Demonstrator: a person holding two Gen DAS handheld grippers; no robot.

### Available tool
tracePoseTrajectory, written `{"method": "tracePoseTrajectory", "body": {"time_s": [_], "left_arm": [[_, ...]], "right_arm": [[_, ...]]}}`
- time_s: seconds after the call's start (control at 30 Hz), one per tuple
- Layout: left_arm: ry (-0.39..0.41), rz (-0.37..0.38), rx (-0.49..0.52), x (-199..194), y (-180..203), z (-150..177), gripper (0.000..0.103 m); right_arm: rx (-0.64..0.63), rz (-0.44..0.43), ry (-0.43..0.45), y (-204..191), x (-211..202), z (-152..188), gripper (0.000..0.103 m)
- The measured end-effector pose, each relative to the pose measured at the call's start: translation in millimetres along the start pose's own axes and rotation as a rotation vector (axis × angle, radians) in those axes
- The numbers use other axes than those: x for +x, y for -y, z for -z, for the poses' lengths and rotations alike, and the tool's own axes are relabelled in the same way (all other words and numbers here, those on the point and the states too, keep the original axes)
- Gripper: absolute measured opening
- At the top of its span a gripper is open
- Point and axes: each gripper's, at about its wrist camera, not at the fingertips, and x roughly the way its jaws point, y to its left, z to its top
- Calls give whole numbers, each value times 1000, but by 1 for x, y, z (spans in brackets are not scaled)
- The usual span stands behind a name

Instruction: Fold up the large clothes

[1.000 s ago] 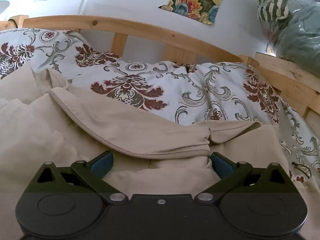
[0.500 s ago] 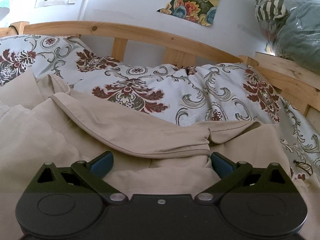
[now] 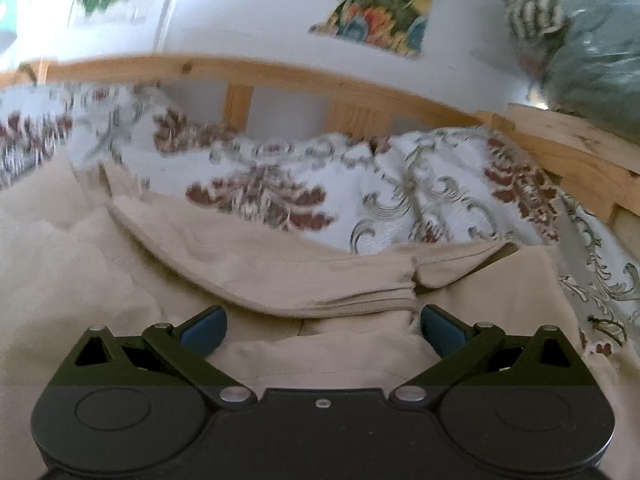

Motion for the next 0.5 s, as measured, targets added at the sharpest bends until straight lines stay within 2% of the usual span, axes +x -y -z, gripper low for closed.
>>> {"method": "tracePoseTrajectory", "body": {"time_s": [0.1, 0.17, 0.27, 0.33, 0.37, 0.43, 0.5], "left_arm": [[18, -15, -28, 6, -4, -6, 73], [19, -21, -45, 10, -5, -8, 72], [22, -42, -31, 13, -1, -10, 64], [18, -50, -17, 12, 2, -12, 39], [13, -53, -13, 11, 3, -13, 33], [26, -46, 0, 4, 8, -15, 11], [66, -38, 41, -8, 19, -15, 6]], "right_arm": [[63, -21, 166, 13, -28, -1, 102], [43, -8, 225, 12, -32, -7, 102], [-38, 15, 118, 4, -5, -15, 102], [-58, -2, -34, 0, 21, -13, 102], [-56, -28, -94, 0, 31, -12, 102], [-33, -38, -122, 4, 36, -11, 102], [-13, -49, -127, 7, 37, -11, 102]]}}
